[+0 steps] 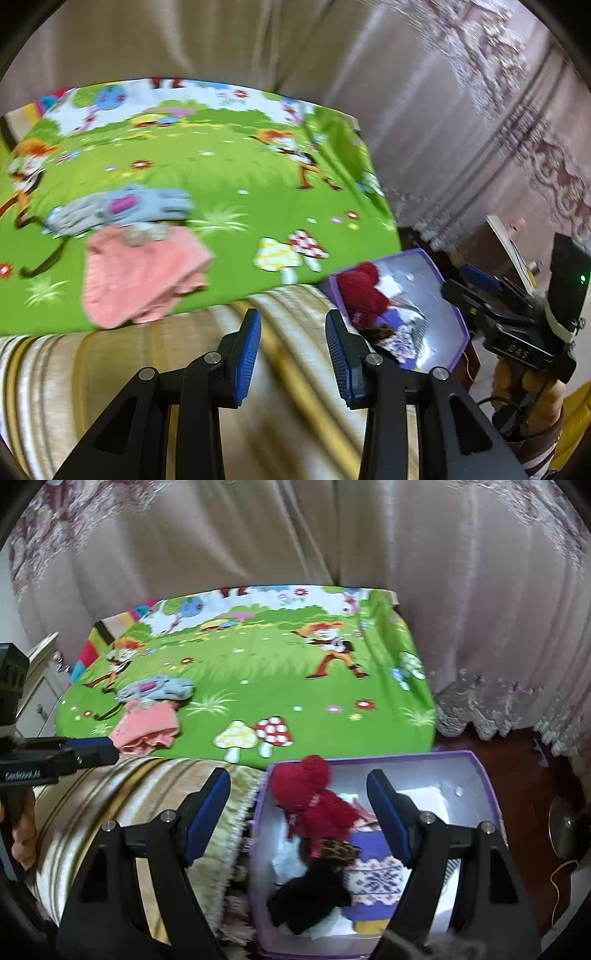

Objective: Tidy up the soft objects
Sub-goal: 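Move both open tools back over the pink cloth and pig plush, then grasp the pink fleece cloth with the left tool while the right tool grasps the blue pig plush, then carry the pink cloth and pig plush over the box and open both tools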

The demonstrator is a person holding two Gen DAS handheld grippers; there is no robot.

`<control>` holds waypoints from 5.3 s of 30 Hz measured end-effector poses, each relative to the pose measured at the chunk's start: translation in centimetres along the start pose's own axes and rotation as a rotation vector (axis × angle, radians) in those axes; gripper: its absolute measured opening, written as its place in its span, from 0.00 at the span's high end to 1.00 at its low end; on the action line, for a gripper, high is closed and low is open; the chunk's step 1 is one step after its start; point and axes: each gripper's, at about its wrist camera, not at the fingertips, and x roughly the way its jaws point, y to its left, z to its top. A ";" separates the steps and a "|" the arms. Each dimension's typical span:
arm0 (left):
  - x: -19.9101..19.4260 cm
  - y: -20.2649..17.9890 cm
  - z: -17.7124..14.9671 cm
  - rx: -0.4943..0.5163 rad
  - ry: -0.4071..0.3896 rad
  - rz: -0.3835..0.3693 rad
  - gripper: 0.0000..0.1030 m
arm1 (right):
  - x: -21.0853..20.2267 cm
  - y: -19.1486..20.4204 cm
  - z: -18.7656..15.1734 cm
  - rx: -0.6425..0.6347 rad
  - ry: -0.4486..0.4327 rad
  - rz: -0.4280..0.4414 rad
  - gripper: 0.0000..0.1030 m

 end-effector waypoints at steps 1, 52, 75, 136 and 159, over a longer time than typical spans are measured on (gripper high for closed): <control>-0.3 0.8 -0.1 -0.014 -0.004 0.009 0.63 | 0.1 0.5 0.2 -0.009 0.001 0.008 0.23; 9.7 9.0 6.0 -0.003 0.230 0.229 0.28 | 11.7 10.4 6.6 -0.145 0.116 0.168 0.21; 2.1 16.2 4.1 -0.207 0.082 0.194 0.89 | 17.4 16.6 9.1 -0.296 0.173 0.223 0.19; -1.6 18.4 3.8 -0.258 -0.128 0.241 0.89 | 18.7 17.1 13.0 -0.250 0.055 0.400 0.66; -4.9 10.6 1.0 -0.168 -0.202 0.153 0.89 | 7.2 14.5 6.3 -0.162 -0.001 0.314 0.66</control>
